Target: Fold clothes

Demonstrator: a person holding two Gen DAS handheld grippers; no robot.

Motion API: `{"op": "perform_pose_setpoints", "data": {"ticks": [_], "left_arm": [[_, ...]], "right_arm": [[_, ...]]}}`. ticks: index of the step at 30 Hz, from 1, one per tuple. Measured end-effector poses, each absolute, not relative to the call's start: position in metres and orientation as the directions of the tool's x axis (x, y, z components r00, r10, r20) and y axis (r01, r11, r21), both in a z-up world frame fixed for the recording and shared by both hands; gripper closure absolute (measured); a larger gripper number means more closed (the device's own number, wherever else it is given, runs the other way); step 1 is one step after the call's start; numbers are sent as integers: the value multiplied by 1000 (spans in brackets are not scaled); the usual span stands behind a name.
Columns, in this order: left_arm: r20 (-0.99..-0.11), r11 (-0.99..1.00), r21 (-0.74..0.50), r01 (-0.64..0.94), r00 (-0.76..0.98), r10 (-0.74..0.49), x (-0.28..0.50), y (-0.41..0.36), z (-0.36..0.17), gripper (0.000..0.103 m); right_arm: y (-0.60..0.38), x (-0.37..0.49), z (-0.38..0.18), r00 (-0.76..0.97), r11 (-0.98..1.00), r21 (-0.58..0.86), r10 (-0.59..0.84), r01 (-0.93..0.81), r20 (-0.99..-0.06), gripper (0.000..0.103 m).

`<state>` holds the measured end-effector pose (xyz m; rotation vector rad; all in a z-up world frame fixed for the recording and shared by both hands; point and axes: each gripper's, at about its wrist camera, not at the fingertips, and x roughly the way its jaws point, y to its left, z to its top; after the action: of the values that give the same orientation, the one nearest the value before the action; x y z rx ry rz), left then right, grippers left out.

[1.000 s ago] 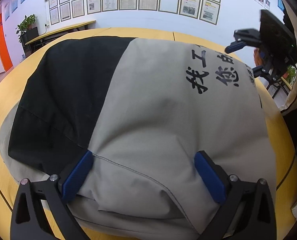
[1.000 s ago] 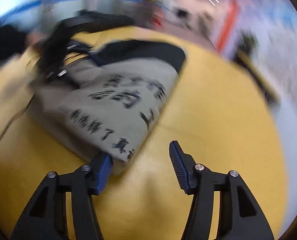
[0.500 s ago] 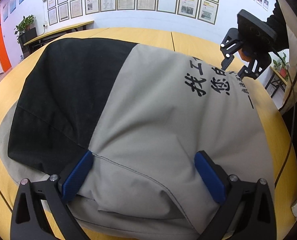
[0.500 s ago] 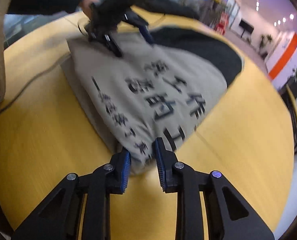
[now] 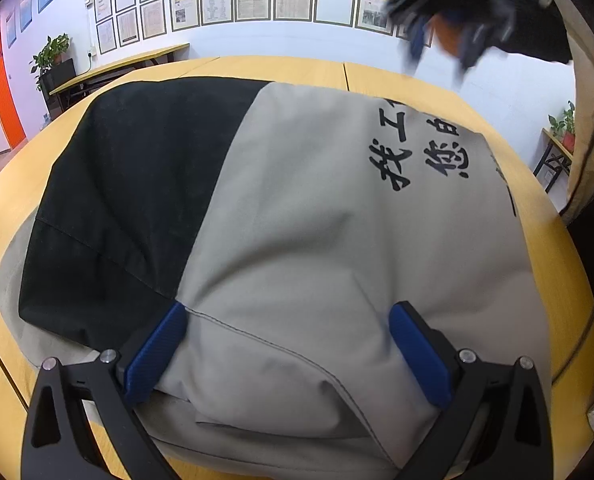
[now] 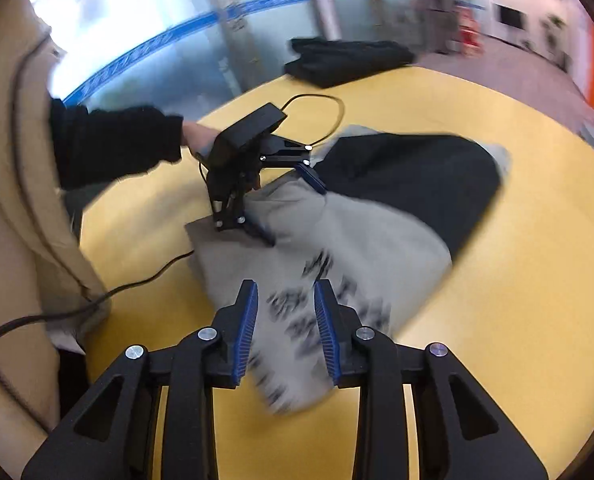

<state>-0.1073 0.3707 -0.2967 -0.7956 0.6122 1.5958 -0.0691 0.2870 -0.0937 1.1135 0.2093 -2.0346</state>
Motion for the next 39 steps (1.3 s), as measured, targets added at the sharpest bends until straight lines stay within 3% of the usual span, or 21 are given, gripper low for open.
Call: {"op": "perform_pose_setpoints", "data": {"ticks": [2, 7, 10, 13, 17, 19, 22, 23, 24, 26, 28, 30, 37, 39], "left_arm": [[-773, -182, -38, -983, -86, 628, -92, 358, -297, 0], [-776, -235, 7, -972, -154, 612, -78, 352, -280, 0], [-684, -220, 47, -974, -192, 704, -51, 366, -228, 0], [-684, -155, 35, -987, -137, 717, -28, 376, -225, 0], [-779, -91, 14, -996, -68, 623, -15, 373, -278, 1], [-755, -107, -12, -994, -62, 653, -19, 369, -280, 1], [-746, -124, -49, -991, -46, 665, -25, 367, -278, 1], [-747, -123, -46, -991, -47, 663, -26, 367, -277, 1], [-748, -121, -43, -992, -48, 662, -26, 366, -277, 1], [-749, -121, -43, -992, -49, 661, -24, 373, -281, 1], [-749, -125, -49, -991, -46, 661, -20, 387, -289, 1], [-749, -126, -49, -991, -47, 661, -20, 389, -288, 1], [-752, -117, -41, -992, -46, 657, -20, 385, -292, 1], [-753, -117, -41, -992, -47, 657, -21, 385, -293, 1]], "right_arm": [[273, -91, -132, -193, -626, 202, -504, 754, -842, 75], [261, -105, -198, -74, -586, 247, -468, 771, -880, 72], [261, -101, -199, -78, -577, 247, -480, 778, -874, 72], [260, -98, -198, -69, -558, 248, -485, 792, -872, 72], [259, -99, -193, -36, -526, 265, -493, 808, -869, 73], [260, -103, -180, -30, -520, 277, -505, 808, -863, 78], [271, -132, -132, -187, -554, 223, -588, 802, -787, 71], [274, -146, -117, -240, -573, 216, -614, 790, -752, 63], [273, -164, -111, -277, -591, 190, -608, 784, -744, 55], [264, -198, -116, -314, -603, 103, -545, 791, -777, 55], [263, -234, -141, -283, -621, 103, -491, 777, -824, 63], [264, -261, -177, -213, -640, 153, -458, 753, -863, 93], [273, -276, -190, -231, -674, 202, -495, 710, -837, 98], [273, -282, -184, -251, -691, 195, -488, 696, -836, 92]]}}
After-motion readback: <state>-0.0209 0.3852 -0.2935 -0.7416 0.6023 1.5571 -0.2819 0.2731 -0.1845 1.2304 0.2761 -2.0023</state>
